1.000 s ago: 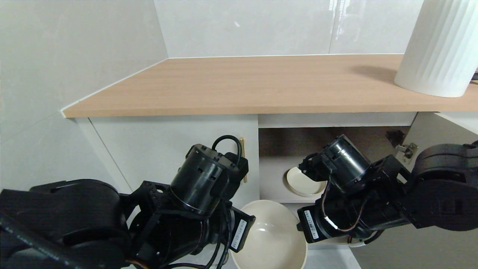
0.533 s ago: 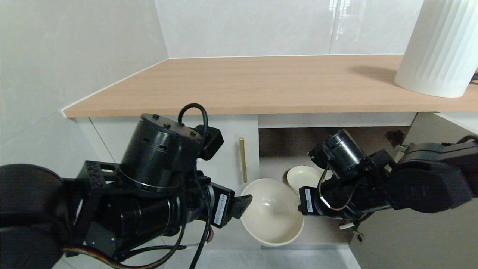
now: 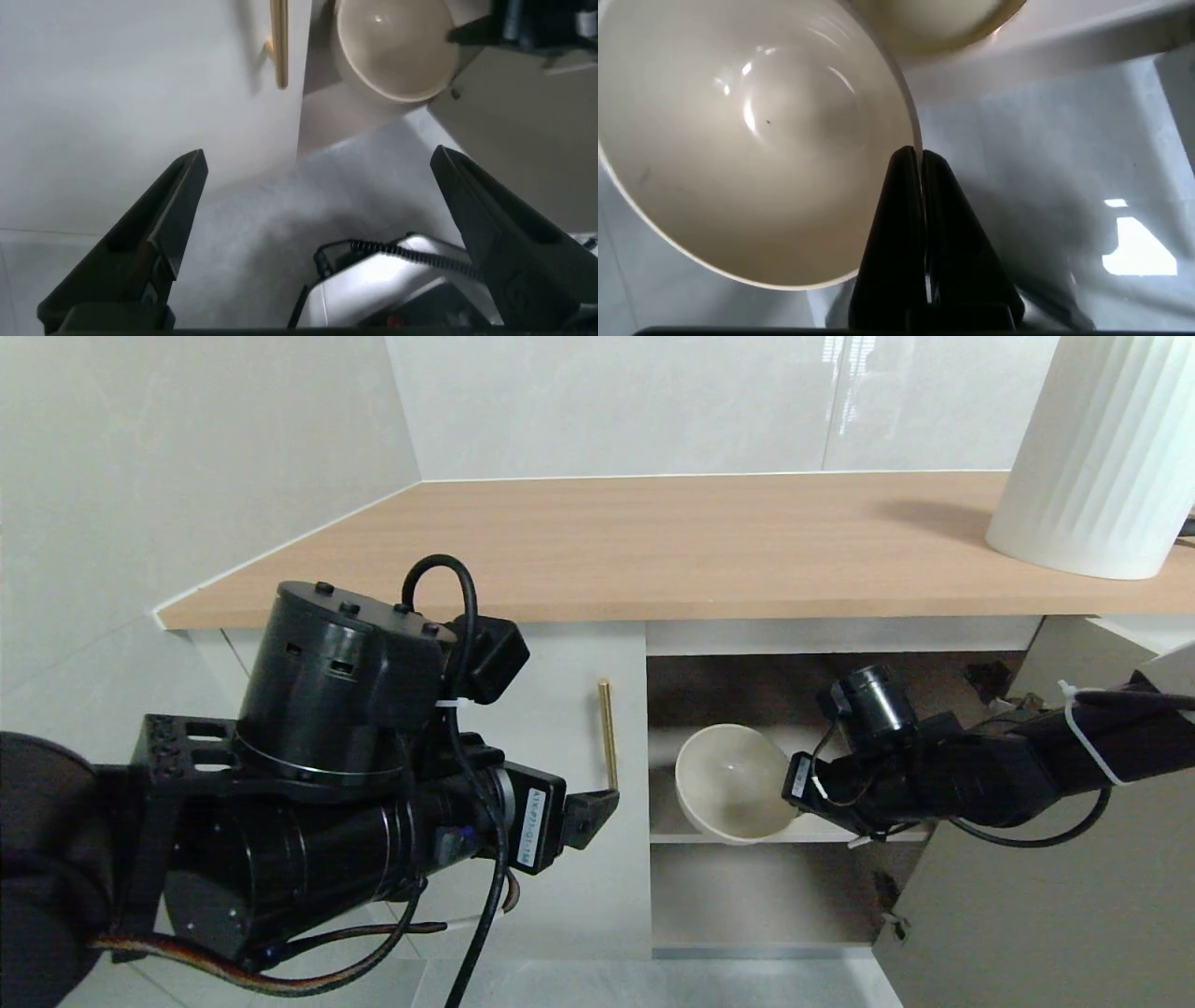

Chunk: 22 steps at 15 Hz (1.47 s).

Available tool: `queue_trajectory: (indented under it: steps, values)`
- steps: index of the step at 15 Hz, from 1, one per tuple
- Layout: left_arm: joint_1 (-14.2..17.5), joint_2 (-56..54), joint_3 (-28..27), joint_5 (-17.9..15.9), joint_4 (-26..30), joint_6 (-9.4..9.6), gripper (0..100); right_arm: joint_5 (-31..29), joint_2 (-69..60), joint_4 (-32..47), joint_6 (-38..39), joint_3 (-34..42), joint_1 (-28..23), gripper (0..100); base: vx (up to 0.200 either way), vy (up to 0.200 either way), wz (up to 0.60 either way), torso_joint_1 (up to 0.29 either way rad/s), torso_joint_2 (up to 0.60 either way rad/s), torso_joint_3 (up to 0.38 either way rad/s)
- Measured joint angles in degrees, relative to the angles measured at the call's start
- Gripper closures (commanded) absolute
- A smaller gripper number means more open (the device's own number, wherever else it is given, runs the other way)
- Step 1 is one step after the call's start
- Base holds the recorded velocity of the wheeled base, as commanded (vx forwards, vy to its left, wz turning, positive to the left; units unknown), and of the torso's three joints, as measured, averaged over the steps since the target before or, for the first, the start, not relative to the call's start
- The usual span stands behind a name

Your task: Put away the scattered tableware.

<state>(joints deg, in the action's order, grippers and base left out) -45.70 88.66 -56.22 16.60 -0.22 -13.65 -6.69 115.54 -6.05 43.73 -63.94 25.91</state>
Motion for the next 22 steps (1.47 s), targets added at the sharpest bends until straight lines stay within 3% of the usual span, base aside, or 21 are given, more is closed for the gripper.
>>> queue_trajectory:
  steps: [7,22]
  values:
    - [0.0,0.0,0.1,-0.1,-0.6,-0.09,0,-7.5,5.9,-1.7,0.8,-5.0,-4.1,100,0.000,0.000,0.00,0.000,0.00,0.000]
    - [0.0,-0.1,0.0,0.0,-0.6,-0.11,0,-9.2,12.2,-1.8,0.7,-9.2,-7.2,100,0.000,0.000,0.00,0.000,0.00,0.000]
